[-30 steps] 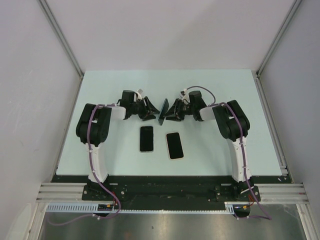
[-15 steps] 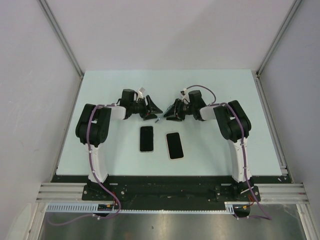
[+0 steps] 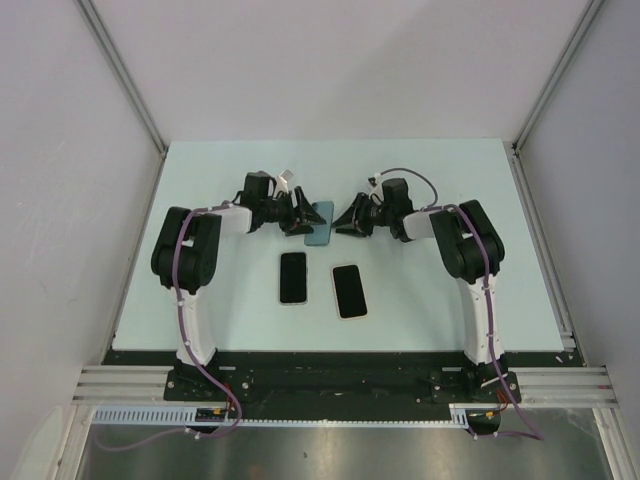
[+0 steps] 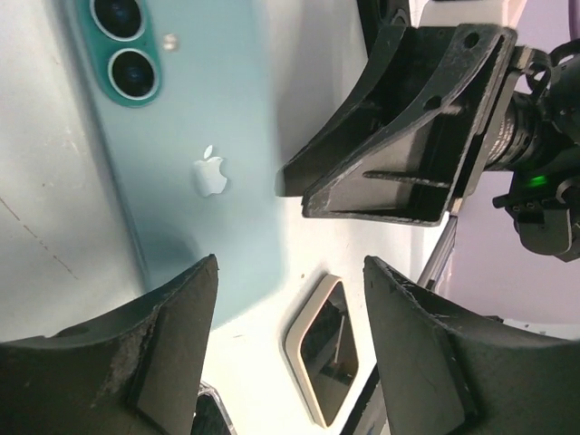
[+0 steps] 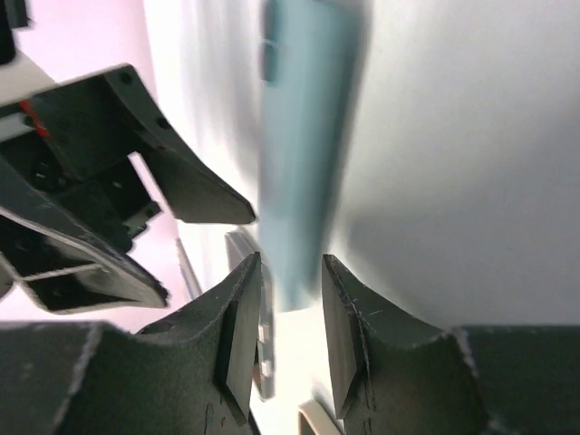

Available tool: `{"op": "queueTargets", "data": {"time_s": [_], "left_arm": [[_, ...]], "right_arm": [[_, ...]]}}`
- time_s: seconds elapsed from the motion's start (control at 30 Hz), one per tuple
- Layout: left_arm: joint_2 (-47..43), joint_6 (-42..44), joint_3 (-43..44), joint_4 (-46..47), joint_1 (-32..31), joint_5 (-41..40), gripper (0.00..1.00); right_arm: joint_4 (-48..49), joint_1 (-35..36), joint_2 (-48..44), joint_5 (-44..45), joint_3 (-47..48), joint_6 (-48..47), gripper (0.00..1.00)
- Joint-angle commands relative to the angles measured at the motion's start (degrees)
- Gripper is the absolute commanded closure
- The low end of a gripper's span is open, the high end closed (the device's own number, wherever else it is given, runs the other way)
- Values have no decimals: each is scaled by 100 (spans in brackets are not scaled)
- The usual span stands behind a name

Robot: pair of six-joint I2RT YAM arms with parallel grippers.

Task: Put the phone into the phone case

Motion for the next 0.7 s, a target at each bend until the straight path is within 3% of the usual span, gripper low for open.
{"op": "queueTargets", "data": {"time_s": [0.0, 0.23, 0.33, 0.4, 0.47, 0.53, 0.67], "left_arm": [[43, 285, 207, -143, -33, 135, 30], [-53, 232, 110, -81, -7, -14, 29], [-377, 319, 31, -151, 81, -687, 30], [-510, 520, 197, -764, 125, -1277, 34], [-475, 662, 460, -1291, 169, -1857, 45], [-335, 759, 628, -1583, 169, -2158, 67], [-98, 724, 830, -1829, 169, -2563, 84]], "right_arm": [[1336, 15, 143, -179, 14, 786, 63], [2033, 85, 425, -171, 14, 1437, 61], [1456, 146, 276, 100, 14, 1026, 58], [720, 173, 13, 513, 14, 510, 58], [260, 199, -233, 977, 14, 226, 57], [-277, 225, -357, 1278, 14, -47, 53], [-550, 340, -472, 1726, 14, -215, 48]]}}
